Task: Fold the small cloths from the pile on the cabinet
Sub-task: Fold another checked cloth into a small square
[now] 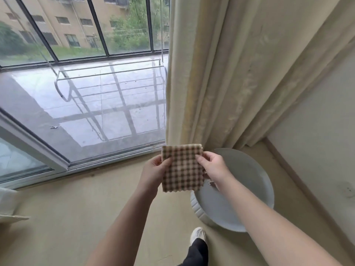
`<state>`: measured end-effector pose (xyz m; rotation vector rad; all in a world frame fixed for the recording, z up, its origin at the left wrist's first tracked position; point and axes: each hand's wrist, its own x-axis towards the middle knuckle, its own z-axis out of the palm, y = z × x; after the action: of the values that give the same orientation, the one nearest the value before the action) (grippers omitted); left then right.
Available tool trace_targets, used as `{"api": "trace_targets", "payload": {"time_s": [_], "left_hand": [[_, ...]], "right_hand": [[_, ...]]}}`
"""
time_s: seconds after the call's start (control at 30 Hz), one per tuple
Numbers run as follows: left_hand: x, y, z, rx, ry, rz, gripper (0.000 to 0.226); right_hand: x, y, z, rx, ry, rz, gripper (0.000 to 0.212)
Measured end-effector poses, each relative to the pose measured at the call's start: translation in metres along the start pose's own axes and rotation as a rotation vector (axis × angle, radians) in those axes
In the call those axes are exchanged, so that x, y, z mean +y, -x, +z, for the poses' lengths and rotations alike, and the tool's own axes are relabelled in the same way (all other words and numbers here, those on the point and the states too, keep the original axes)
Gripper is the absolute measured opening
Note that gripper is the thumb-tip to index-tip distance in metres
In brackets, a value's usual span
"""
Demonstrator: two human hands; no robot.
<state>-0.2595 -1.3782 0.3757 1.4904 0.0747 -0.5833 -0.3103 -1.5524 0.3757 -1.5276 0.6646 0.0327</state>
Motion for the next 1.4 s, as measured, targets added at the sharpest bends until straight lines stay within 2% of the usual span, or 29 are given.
{"api": "trace_targets", "payload": {"time_s": [0.37,0.5,0.67,0.87,1.1,1.2,1.27,1.37,1.4], "left_hand": [[-0.091,-0.141,0.145,-0.031,-0.150,-0.319,0.015],[-0.162,-0.183,0.175,-0.015,-0.253,-0.432,0.017],[-0.260,-0.228,0.201,0.065,-0.348,-0.524,0.017],[-0.318,-0.290,0.231,0.154,-0.323,-0.467,0.018],[-0.355,-0.332,0.234,0.217,-0.425,-0.485,0.018],[-0.365,-0.340,0.231,0.233,-0.474,-0.483,0.019],[-0.366,-0.343,0.233,0.256,-0.504,-0.484,0.016],[-0.358,-0.340,0.240,0.363,-0.545,-0.456,0.006],[-0.353,-0.336,0.241,0.399,-0.637,-0.400,0.010]], "right_hand": [[0.069,-0.136,-0.142,0.005,0.070,0.309,0.006],[0.132,-0.187,-0.163,-0.028,0.202,0.421,0.004],[0.227,-0.253,-0.181,-0.066,0.379,0.497,0.013],[0.297,-0.327,-0.199,0.003,0.463,0.440,0.025],[0.332,-0.369,-0.197,-0.014,0.514,0.396,0.017],[0.343,-0.375,-0.194,-0.024,0.503,0.407,0.031],[0.346,-0.378,-0.193,-0.028,0.526,0.405,0.033],[0.342,-0.372,-0.192,0.033,0.530,0.297,0.016],[0.338,-0.367,-0.194,0.075,0.578,0.200,0.020]]}}
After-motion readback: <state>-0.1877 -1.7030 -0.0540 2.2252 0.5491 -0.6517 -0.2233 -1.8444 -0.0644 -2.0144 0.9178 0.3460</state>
